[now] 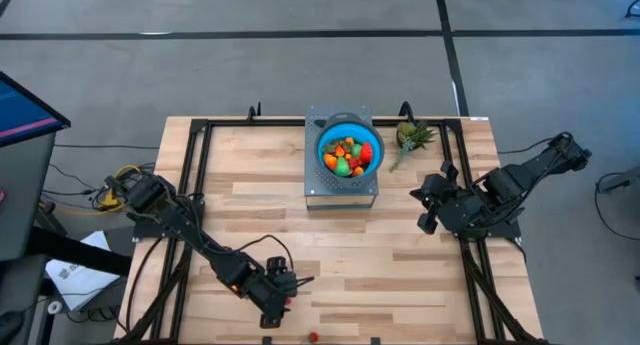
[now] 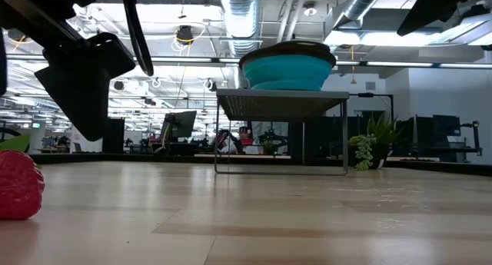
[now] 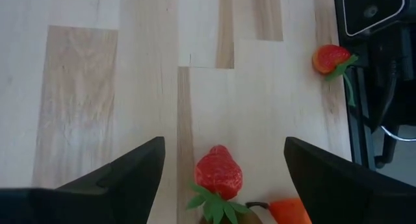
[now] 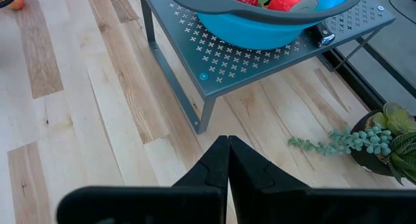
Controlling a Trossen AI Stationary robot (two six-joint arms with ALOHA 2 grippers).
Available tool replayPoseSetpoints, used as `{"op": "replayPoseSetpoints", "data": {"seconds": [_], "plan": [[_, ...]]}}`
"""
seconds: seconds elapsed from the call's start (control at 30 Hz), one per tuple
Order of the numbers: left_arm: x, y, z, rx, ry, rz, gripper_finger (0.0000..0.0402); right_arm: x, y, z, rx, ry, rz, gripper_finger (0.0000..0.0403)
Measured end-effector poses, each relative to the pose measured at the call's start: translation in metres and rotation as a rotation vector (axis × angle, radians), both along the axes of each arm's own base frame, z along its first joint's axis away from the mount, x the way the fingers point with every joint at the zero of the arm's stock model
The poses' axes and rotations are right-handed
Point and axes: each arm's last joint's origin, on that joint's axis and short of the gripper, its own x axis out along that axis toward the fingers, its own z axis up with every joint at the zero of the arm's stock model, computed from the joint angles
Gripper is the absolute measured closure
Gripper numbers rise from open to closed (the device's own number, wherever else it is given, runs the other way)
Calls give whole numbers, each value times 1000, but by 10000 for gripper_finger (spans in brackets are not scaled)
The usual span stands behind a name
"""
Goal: Pick & Place Fruit
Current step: Put the middle strawberry into the strainer bowl
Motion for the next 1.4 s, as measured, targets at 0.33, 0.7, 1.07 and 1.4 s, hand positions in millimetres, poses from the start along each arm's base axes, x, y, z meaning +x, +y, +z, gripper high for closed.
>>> {"op": "replayPoseSetpoints", "data": {"seconds": [0.33, 0.7, 1.07, 1.4], "plan": [[-4, 2, -7, -3, 37, -15, 92, 0, 0, 0, 0, 0, 0, 403], [-8, 5, -13, 70, 30, -92, 92, 0, 0, 0, 0, 0, 0, 403], [-9, 4, -13, 138, 5, -200, 92, 0, 0, 0, 0, 0, 0, 403], [-3, 1, -30, 155, 22, -207, 92, 0, 0, 0, 0, 0, 0, 403]]}}
